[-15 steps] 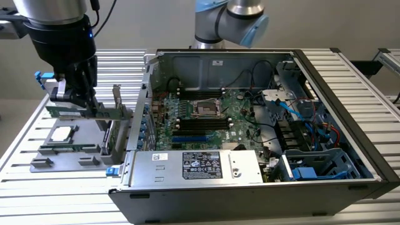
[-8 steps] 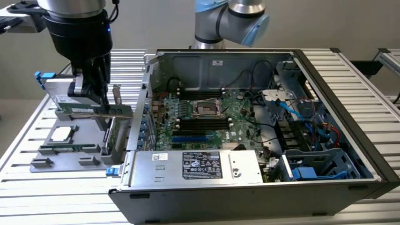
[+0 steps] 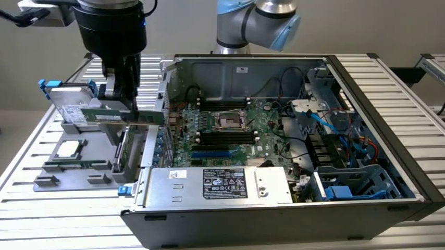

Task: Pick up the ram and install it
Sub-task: 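Pick up the ram and move it above insertion slot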

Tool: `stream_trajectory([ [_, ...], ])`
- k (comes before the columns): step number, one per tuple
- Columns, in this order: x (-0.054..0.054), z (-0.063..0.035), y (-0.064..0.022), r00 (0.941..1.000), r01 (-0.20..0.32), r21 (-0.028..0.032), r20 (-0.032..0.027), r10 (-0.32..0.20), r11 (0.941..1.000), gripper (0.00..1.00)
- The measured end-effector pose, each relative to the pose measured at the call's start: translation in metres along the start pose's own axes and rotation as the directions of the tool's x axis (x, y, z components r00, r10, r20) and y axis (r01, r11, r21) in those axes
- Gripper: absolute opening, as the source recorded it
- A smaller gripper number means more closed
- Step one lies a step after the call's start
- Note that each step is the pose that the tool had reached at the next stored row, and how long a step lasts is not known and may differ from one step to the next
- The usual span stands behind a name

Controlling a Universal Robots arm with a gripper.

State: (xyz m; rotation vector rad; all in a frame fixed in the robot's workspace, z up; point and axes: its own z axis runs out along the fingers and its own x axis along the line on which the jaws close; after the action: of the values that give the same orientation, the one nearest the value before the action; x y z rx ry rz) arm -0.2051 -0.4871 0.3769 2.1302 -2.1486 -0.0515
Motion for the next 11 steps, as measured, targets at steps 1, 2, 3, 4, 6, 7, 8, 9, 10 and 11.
stream_trajectory([
  [1,0.0,-0.002,-0.0038,1.0,0.0,-0.0002,0.0,0.0,1.0,0.14],
  [2,0.0,-0.004,-0.0075,1.0,0.0,-0.0003,0.0,0.0,1.0,0.14],
  [3,0.0,-0.0061,-0.0115,1.0,0.0,-0.0005,0.0,0.0,1.0,0.14],
  [4,0.0,-0.0081,-0.0153,1.0,0.0,-0.0007,0.0,0.0,1.0,0.14],
  [6,0.0,-0.0115,-0.0229,1.0,0.0,-0.0008,0.0001,0.0,1.0,0.14],
  [7,0.0,-0.013,-0.0269,1.0,0.0,-0.001,0.0,0.0,1.0,0.14],
  [8,0.0,-0.014,-0.0312,1.0,0.0,-0.001,0.0,0.0,1.0,0.14],
  [9,0.0,-0.0146,-0.0358,1.0,0.0,-0.001,0.0,0.0,1.0,0.14],
  [10,0.0,-0.0151,-0.0399,1.0,0.0,-0.0009,0.0001,0.0,1.0,0.14],
  [11,0.0,-0.0156,-0.0444,1.0,0.0,-0.0009,0.0,0.0,1.0,0.14],
])
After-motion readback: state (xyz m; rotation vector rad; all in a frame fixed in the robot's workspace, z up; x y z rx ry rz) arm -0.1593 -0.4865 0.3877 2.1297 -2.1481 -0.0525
